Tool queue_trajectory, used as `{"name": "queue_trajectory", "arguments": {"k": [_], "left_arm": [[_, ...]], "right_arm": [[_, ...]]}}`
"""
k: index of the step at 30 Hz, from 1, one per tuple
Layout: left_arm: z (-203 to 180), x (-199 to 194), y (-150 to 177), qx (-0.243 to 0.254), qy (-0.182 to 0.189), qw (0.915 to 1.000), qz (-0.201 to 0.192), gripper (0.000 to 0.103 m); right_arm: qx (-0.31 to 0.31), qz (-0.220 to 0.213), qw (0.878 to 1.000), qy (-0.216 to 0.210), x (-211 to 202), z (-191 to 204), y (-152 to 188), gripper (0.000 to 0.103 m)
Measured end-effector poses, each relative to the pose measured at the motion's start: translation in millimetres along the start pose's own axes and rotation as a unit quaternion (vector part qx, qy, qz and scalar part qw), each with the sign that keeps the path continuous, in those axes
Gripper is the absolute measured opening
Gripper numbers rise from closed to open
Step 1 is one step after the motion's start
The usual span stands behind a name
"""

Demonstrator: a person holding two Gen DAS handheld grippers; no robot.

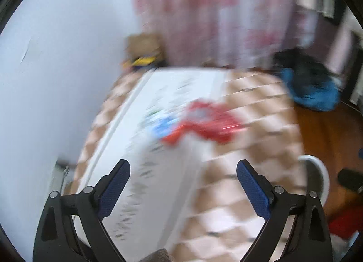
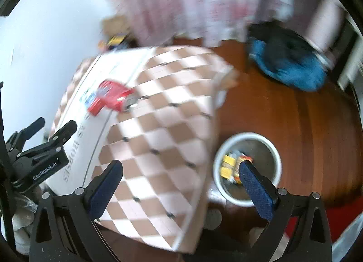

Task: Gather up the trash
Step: 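Grasp the Pure Milk carton with the left tool while the right tool grasps the red can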

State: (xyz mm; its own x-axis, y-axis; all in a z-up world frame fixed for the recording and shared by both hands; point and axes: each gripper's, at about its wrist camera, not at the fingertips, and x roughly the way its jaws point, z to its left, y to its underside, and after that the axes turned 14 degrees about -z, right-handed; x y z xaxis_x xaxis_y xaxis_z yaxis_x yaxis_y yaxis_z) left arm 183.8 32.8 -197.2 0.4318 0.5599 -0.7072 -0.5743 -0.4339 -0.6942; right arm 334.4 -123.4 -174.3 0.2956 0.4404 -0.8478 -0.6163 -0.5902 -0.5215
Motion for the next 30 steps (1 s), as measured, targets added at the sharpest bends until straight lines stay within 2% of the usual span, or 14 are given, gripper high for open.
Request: {"name": "queue_trajectory", "arguments": {"k": [4, 7, 10, 14, 18, 19, 22, 23, 27, 30], "left_arm": [[56.1, 55.3, 30.7, -0.051, -0.041, 0.996, 0.061, 0.096], [82.9, 87.9, 47.7, -0.079, -0.057, 0.9906, 0.095, 0.096], [96.7, 110.8, 53.8, -0.099, -0.059, 0.9864, 0.118, 0.096], [102.6, 128.9, 55.0, -0.106, -0.055, 0.984, 0.132, 0.096], [108.1, 134.8, 46.4, -0.118, -0.048, 0.9831, 0.131, 0.096], [110.6, 137.6, 42.0, -0.123, -0.044, 0.9829, 0.13, 0.096], [109.8, 136.8, 27.9, -0.135, -0.027, 0.9823, 0.127, 0.096], [108.1, 137.1, 23.9, -0.141, -0.019, 0.9815, 0.128, 0.096], [101.4, 147.5, 2.5, -0.186, 0.026, 0.9711, 0.147, 0.096], [89.9, 167.0, -11.3, -0.229, 0.057, 0.9557, 0.177, 0.096]], "right_arm": [[-0.104, 0.058, 0.993, -0.017, 84.8, 72.8, -44.3, 0.103], [-0.182, 0.11, 0.977, -0.004, 145.9, 113.5, -63.1, 0.103], [-0.229, 0.151, 0.961, 0.011, 195.3, 134.4, -76.7, 0.103], [-0.249, 0.195, 0.948, 0.019, 238.8, 142.5, -84.3, 0.103], [-0.217, 0.195, 0.956, -0.005, 254.8, 139.5, -88.4, 0.1], [-0.209, 0.194, 0.959, -0.012, 255.0, 138.3, -87.9, 0.088], [-0.177, 0.184, 0.967, -0.014, 251.5, 128.2, -88.3, 0.088], [-0.153, 0.183, 0.971, -0.001, 249.9, 115.9, -89.1, 0.088], [-0.05, 0.164, 0.985, 0.036, 239.2, 64.7, -95.7, 0.088], [0.02, 0.173, 0.984, 0.028, 234.3, 27.5, -91.1, 0.088]]}}
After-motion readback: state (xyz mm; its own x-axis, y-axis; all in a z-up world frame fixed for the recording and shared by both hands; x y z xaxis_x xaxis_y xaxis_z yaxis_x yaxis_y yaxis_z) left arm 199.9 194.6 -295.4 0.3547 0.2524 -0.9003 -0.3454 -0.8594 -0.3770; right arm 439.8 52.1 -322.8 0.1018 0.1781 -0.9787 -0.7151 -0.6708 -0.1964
